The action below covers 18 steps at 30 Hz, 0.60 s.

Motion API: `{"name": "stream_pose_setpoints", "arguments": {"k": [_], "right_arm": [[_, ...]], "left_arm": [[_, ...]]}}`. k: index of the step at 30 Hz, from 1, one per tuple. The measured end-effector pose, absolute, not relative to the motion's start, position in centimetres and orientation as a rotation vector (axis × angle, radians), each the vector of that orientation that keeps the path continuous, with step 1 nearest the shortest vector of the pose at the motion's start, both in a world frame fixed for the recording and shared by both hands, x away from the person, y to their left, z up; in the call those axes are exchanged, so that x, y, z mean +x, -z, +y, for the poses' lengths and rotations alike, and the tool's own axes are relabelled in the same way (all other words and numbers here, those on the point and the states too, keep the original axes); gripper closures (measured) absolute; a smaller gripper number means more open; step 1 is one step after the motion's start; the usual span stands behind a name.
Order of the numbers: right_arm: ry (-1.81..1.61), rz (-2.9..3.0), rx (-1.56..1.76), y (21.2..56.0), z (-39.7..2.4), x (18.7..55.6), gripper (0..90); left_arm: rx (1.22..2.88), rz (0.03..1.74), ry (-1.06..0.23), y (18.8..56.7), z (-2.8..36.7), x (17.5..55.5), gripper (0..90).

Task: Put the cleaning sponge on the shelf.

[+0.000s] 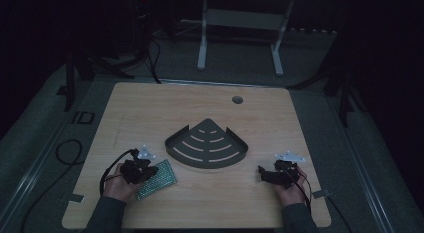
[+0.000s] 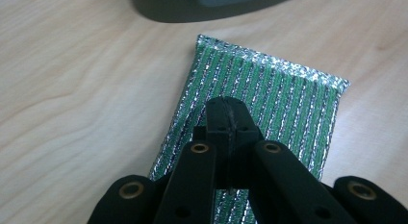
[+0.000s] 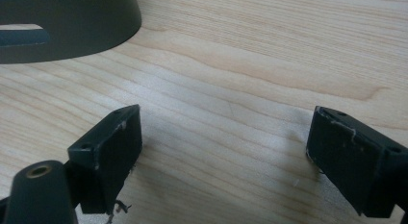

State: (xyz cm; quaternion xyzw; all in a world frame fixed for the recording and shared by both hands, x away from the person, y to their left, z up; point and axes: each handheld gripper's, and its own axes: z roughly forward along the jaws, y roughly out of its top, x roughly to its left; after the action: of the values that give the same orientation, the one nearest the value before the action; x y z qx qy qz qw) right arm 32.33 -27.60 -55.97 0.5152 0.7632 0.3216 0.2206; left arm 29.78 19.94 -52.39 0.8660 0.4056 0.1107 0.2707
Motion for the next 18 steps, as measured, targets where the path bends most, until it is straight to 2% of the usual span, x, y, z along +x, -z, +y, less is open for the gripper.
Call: {"name": "stream_pose_setpoints", "arguments": {"k": [10, 13, 18], "right_arm": [[-0.889, 2.110, 1.424, 56.0, -27.6, 32.3, 11.9], [-0.889, 2.110, 1.424, 56.0, -27.6, 32.3, 11.9], [-0.890, 2.112, 1.421, 56.0, -27.6, 32.4, 11.9]], "left_arm": [[2.256, 1.147, -0.261, 52.1, 21.6, 30.6, 89.9], [2.194, 1.137, -0.246, 51.0, 22.1, 30.4, 86.8], [2.193, 1.117, -0.245, 49.7, 22.7, 30.6, 82.5]]}}
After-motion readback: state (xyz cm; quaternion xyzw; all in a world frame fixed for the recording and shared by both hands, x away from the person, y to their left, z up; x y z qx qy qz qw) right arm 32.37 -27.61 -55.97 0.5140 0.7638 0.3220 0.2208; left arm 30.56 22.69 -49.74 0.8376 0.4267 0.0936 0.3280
